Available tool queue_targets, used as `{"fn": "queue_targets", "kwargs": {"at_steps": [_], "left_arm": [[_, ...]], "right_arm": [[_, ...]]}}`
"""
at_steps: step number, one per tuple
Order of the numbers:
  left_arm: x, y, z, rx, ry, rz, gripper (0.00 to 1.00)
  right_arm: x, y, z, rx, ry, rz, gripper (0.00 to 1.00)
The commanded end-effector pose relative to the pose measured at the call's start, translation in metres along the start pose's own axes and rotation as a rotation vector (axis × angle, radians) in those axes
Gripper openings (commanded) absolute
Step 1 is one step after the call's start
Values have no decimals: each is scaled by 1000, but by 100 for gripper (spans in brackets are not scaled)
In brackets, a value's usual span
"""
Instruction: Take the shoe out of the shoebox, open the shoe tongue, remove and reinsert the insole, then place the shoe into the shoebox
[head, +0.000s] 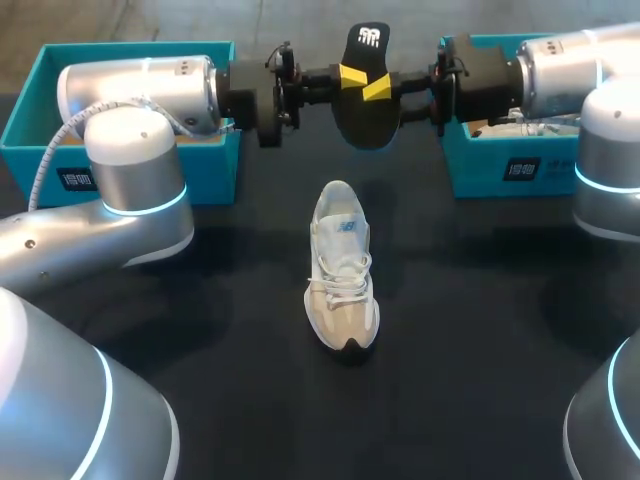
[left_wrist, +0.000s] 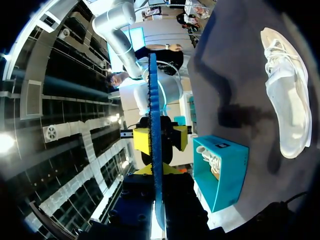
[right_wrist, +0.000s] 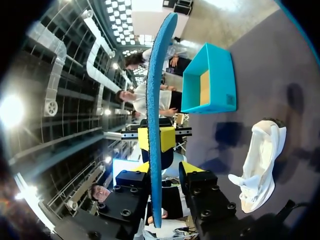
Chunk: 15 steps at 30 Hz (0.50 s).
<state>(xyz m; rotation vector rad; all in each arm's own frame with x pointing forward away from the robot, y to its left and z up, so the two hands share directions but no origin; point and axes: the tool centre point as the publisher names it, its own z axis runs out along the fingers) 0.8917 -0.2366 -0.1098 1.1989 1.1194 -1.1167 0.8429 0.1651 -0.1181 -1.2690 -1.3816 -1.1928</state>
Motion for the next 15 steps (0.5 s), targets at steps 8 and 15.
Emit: {"fn": "queue_targets", "kwargs": {"at_steps": [8,15], "left_arm": [[2,-1,1,2,-7,-7,0],[3,-3,-1,0,-7,-12,0]], "right_arm": [[0,1,4,0,8,-3,16],[0,2,5,1,8,-4,16]]}}
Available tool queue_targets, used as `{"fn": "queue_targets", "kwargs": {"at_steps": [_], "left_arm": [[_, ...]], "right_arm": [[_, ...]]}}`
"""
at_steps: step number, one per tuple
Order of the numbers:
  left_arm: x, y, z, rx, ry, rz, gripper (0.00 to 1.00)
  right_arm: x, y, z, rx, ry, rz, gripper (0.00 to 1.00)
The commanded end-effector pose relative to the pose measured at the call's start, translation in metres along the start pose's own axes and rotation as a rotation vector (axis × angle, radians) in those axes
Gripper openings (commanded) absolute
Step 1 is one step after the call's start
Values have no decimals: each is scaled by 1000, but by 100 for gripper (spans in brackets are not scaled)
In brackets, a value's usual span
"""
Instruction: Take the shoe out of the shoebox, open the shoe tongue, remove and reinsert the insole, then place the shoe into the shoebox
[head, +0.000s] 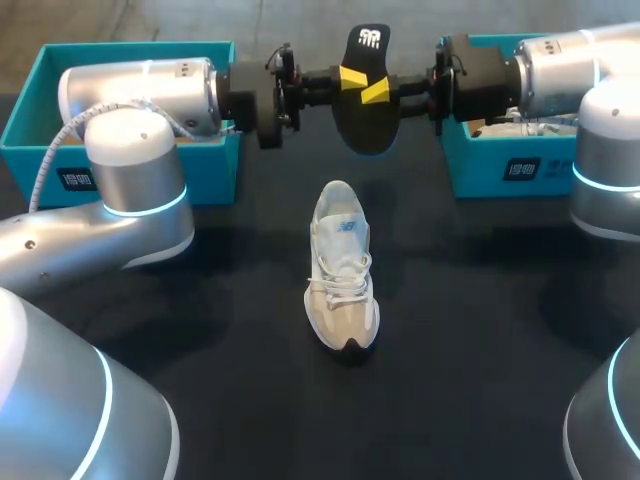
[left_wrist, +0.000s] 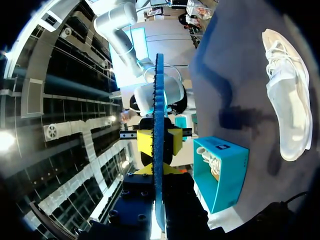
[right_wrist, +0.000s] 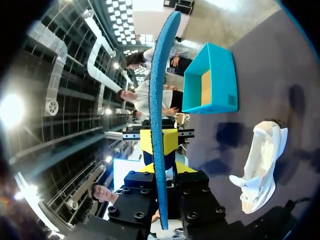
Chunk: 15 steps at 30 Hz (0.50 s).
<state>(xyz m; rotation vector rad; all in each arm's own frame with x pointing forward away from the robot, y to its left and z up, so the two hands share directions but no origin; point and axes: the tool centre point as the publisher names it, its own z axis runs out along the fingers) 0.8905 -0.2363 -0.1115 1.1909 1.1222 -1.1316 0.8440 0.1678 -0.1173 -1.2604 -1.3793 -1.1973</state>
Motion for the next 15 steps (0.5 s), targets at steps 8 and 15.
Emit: {"fn": "queue_targets", "kwargs": {"at_steps": [8,15], "left_arm": [[2,-1,-4,-1,1,-3,3],[1,0,-10,9,-3,0,57]], "right_arm": [[-1,2,3,-5,10,-8,0],[-1,1,4,-6,12,-14,0]]}}
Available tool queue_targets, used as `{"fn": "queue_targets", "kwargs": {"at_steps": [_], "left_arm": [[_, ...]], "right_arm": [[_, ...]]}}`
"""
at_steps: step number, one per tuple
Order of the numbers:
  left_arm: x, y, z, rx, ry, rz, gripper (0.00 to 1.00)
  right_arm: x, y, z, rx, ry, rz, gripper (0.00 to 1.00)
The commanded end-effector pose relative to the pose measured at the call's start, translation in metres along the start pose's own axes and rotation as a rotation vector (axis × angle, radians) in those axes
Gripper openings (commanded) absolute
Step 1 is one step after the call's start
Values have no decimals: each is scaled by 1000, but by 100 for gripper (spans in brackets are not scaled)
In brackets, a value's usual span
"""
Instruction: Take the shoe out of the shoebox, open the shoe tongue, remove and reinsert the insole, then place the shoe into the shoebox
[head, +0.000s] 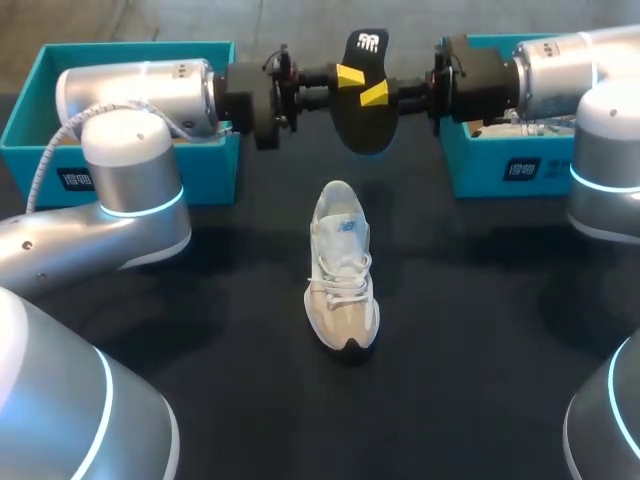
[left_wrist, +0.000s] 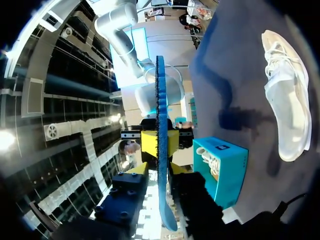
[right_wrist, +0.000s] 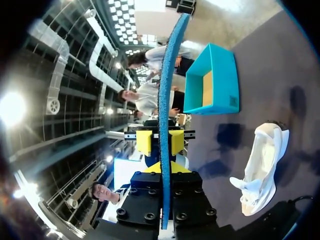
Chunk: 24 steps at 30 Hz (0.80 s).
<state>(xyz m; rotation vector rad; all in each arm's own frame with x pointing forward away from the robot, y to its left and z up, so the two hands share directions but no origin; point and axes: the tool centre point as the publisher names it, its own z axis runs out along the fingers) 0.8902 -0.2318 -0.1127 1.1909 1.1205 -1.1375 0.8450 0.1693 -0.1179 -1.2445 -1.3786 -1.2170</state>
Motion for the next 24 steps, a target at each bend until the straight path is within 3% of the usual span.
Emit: {"fn": "queue_targets", "kwargs": {"at_steps": [1,2,3,16,24], "left_arm": [[1,1,-6,9,2,3,80],[1,1,-8,15,6,0,98],[1,1,-9,17,7,0,100],[1,11,-28,82,34,12,100],[3,20,-48,166,73,2,100]], "right_arm": [[0,0,2,-3,-3,0,0],[0,0,2,-3,-4,0,0],[0,0,2,-3,-5,0,0],[-3,3,-2,-31,-26,-25,0],[1,12,-5,-46,-32,-172,0]]}}
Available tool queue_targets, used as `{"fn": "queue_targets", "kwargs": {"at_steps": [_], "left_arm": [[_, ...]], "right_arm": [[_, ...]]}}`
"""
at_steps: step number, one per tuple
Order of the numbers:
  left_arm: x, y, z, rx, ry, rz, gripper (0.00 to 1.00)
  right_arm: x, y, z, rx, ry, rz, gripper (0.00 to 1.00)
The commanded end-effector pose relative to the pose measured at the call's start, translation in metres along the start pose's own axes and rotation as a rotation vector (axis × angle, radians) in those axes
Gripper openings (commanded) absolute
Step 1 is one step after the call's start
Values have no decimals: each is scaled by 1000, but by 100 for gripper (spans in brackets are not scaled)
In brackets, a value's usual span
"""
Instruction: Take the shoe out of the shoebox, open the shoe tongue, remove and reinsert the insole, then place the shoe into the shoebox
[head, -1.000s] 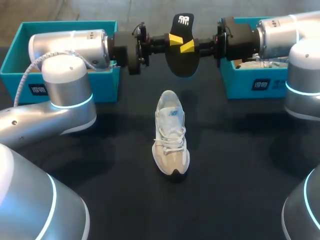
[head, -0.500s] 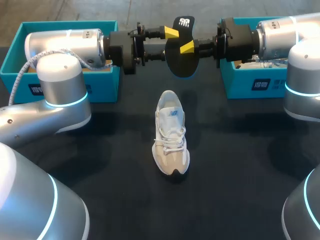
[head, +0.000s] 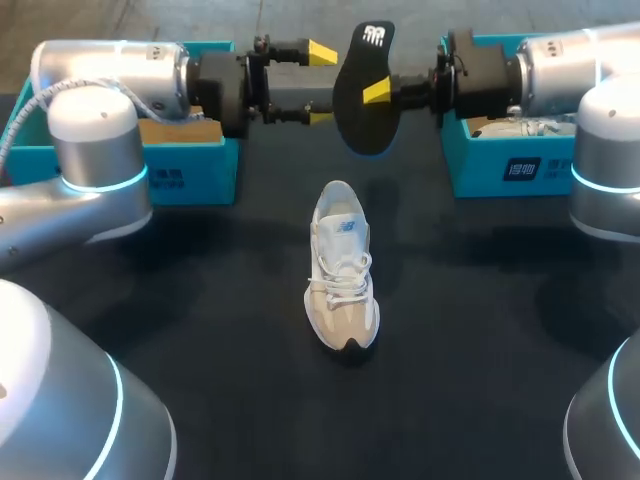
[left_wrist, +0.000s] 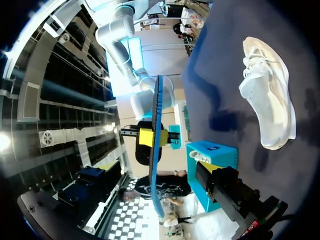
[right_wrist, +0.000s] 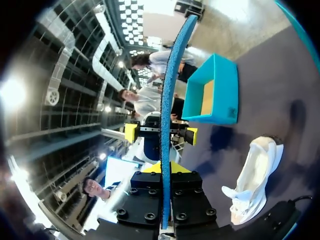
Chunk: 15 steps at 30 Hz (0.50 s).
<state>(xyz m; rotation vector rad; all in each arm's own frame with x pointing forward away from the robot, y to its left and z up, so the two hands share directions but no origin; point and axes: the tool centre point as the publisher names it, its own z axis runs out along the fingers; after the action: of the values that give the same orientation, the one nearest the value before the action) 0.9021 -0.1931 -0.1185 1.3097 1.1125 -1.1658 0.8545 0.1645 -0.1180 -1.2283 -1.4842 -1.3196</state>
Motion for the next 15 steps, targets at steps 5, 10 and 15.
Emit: {"fn": "queue_targets", "kwargs": {"at_steps": [5,10,15], "left_arm": [[-1,10,-21,149,57,-16,100],[-1,17,-31,234,114,-29,100],[-1,24,-39,313,168,-44,100]], "right_arm": [[7,12,1,8,-27,-212,0],[10,17,3,13,-57,-356,0],[14,18,5,-4,-44,-466,0]]}}
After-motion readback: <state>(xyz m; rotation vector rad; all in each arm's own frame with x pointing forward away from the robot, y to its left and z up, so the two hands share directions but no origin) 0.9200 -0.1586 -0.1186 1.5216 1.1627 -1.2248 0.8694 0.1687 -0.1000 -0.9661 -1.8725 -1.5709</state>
